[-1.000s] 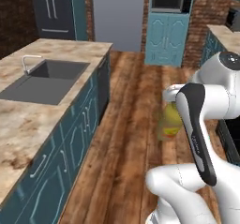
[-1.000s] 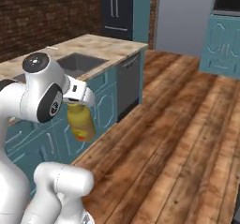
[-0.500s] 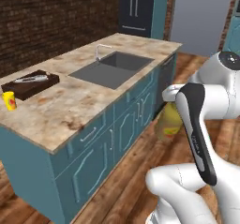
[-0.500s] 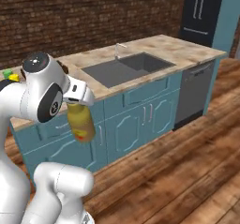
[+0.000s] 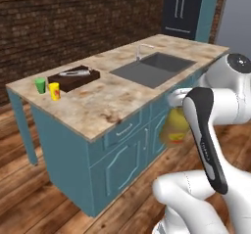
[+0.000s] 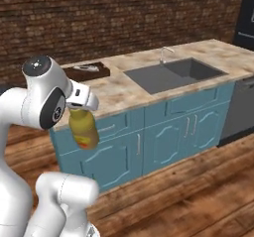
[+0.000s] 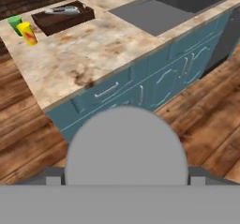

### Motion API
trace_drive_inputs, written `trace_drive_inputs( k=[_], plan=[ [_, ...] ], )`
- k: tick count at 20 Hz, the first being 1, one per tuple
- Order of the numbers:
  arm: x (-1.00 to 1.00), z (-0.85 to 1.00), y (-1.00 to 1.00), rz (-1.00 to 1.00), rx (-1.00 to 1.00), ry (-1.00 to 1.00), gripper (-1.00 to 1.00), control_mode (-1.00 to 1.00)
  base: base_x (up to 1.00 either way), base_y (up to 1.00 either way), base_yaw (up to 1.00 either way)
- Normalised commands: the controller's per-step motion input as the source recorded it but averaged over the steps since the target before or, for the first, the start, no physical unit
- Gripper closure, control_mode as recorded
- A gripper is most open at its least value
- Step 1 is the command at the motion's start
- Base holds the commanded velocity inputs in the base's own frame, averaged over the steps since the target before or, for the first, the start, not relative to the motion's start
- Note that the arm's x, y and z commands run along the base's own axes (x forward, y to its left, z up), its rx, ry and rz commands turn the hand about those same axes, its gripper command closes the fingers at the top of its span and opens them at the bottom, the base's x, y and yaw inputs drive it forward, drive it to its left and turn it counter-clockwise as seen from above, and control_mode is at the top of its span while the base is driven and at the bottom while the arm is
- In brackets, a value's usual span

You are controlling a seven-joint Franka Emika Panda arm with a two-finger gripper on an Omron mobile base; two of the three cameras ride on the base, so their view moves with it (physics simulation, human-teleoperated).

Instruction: Place the drinks on the dining counter in a tight cluster.

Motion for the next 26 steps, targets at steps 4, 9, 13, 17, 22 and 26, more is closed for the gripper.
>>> trace_drive_inputs(
  k=[4,9,13,17,22,26],
  plan=[
    [0.0,0.0,0.0,0.0,0.0,0.0,1.0,1.0,0.14,1.0,-0.04],
    [0.0,0.0,0.0,0.0,0.0,0.0,1.0,1.0,0.13,1.0,-0.06],
    [0.0,0.0,0.0,0.0,0.0,0.0,1.0,1.0,0.33,0.65,-0.04],
    [0.0,0.0,0.0,0.0,0.0,0.0,1.0,1.0,0.47,-0.13,0.32],
    [0.0,0.0,0.0,0.0,0.0,0.0,1.0,1.0,0.42,-0.76,0.39],
    [0.0,0.0,0.0,0.0,0.0,0.0,1.0,1.0,0.43,-0.82,0.39]
  ],
)
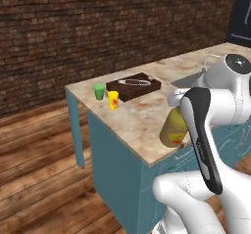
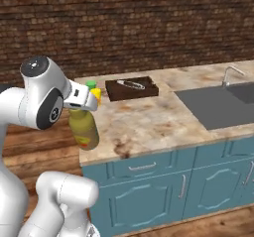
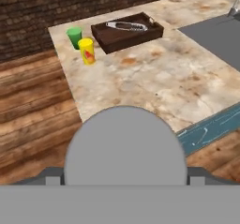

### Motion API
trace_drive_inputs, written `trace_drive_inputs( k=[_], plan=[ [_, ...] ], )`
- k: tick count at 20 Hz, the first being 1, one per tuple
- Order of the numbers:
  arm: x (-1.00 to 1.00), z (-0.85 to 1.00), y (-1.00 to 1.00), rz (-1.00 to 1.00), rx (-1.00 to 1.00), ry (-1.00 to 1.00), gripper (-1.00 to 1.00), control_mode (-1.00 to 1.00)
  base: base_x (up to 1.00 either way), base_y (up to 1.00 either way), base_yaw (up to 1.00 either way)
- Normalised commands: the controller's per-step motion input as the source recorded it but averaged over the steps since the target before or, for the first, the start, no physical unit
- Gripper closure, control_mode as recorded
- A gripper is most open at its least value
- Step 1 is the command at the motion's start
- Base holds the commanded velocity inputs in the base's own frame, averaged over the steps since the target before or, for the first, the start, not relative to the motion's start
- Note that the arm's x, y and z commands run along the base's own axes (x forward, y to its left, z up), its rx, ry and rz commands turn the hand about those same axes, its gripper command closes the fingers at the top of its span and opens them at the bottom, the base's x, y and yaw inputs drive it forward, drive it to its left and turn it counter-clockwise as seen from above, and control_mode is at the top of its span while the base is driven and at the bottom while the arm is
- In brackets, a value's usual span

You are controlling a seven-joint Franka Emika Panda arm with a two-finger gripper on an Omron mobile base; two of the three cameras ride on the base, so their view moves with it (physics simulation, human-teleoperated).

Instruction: Place the drinks on the dining counter in a tight cluster.

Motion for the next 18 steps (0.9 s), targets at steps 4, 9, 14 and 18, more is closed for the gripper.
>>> trace_drive_inputs(
  k=[4,9,14,18],
  plan=[
    [0.0,0.0,0.0,0.0,0.0,0.0,1.0,1.0,0.49,-0.84,0.44],
    [0.0,0.0,0.0,0.0,0.0,0.0,1.0,1.0,0.5,-0.75,0.47],
    [0.0,0.0,0.0,0.0,0.0,0.0,1.0,1.0,0.34,-0.44,0.46],
    [0.0,0.0,0.0,0.0,0.0,0.0,1.0,1.0,0.32,-0.1,0.13]
  ],
)
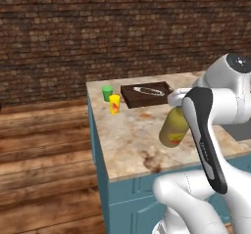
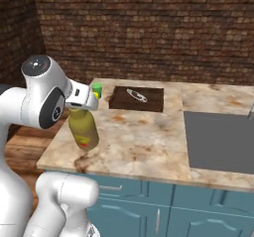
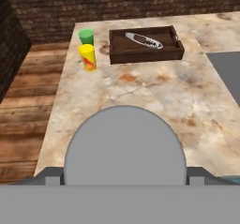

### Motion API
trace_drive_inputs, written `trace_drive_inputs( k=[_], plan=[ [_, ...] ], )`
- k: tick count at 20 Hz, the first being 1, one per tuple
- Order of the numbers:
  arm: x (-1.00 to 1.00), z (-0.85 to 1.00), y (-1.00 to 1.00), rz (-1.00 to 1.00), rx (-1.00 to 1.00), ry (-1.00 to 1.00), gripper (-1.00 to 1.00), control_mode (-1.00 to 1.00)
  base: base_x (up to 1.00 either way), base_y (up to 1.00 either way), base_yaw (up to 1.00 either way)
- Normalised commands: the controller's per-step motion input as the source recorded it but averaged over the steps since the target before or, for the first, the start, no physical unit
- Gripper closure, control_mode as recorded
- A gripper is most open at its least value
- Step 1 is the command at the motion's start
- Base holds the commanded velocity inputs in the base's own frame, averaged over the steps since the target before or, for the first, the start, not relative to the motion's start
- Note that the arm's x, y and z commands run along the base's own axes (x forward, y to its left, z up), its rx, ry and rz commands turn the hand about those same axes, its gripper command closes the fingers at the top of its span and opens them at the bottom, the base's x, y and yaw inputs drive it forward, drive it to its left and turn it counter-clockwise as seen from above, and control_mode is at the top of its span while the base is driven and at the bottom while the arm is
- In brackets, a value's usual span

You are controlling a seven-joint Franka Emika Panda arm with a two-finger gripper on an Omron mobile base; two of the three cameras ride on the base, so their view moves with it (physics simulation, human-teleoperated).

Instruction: Place the drinks on the dining counter in a tight cluster.

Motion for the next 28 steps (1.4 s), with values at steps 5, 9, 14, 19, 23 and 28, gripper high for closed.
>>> trace_drive_inputs(
  k=[5,9,14,19,23,28],
  plan=[
    [0.0,0.0,0.0,0.0,0.0,0.0,1.0,1.0,0.03,0.0,0.01],
    [0.0,0.0,0.0,0.0,0.0,0.0,1.0,1.0,0.0,0.0,0.0],
    [0.0,0.0,0.0,0.0,0.0,0.0,1.0,1.0,0.36,0.0,0.04],
    [0.74,0.0,0.0,0.05,0.0,0.08,1.0,-1.0,0.15,0.0,0.01],
    [0.68,0.0,-0.02,0.09,0.0,0.06,1.0,-1.0,0.0,0.0,0.0],
    [0.42,-0.17,-0.12,0.04,-0.02,0.0,1.0,-1.0,0.0,0.0,0.0]
  ],
)
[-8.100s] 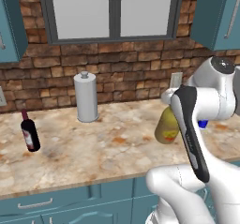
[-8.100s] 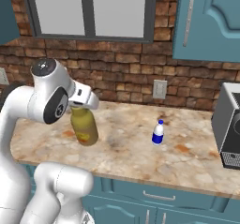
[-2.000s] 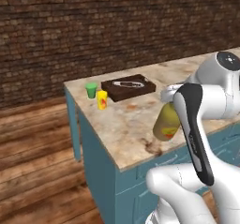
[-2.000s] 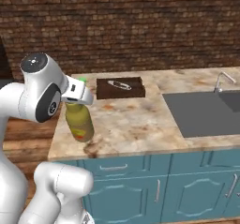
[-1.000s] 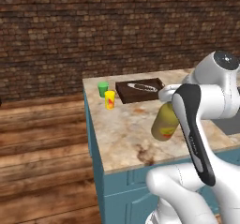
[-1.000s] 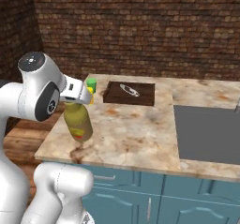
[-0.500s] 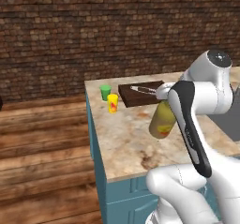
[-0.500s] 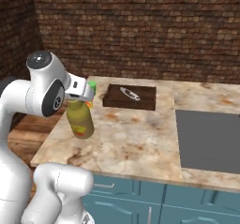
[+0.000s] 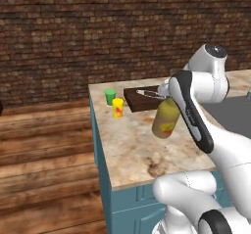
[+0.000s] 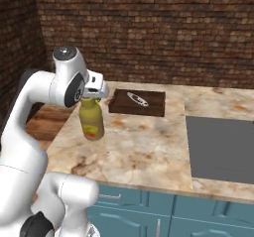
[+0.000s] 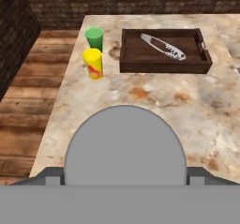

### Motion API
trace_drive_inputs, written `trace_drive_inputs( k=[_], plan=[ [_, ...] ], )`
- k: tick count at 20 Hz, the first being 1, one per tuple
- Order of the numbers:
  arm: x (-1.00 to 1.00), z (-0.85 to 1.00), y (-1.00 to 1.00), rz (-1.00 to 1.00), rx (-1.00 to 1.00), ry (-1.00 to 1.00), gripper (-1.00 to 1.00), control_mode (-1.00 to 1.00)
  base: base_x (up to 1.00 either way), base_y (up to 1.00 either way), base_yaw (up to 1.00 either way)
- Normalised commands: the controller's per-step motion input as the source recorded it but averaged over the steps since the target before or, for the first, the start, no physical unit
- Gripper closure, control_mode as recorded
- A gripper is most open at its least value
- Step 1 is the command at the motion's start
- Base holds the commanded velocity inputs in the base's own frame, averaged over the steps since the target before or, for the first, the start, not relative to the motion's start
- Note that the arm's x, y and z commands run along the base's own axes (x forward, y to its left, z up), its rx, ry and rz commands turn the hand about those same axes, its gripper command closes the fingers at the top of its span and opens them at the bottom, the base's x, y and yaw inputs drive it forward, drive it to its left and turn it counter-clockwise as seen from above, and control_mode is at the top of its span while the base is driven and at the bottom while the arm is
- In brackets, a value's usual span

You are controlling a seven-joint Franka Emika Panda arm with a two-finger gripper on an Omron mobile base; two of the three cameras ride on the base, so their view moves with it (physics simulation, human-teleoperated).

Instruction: Place the drinks on the dining counter in a tight cluster.

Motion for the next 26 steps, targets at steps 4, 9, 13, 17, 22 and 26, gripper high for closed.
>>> trace_drive_inputs(
  k=[4,9,13,17,22,26],
  plan=[
    [0.72,-0.52,-0.26,0.0,-0.1,0.0,1.0,-1.0,0.0,0.0,0.0],
    [0.71,-0.45,-0.07,0.0,-0.1,0.03,1.0,-1.0,0.0,0.0,0.0],
    [0.69,-0.14,0.0,0.0,-0.02,0.1,1.0,-1.0,0.0,0.0,0.0],
    [0.69,-0.14,0.0,0.0,0.0,0.13,1.0,-1.0,0.0,0.0,0.0],
    [0.59,-0.02,-0.11,0.0,0.0,0.12,1.0,-1.0,0.0,0.0,0.0],
    [0.43,-0.34,-0.17,0.0,0.0,0.06,1.0,-1.0,0.0,0.0,0.0]
  ],
)
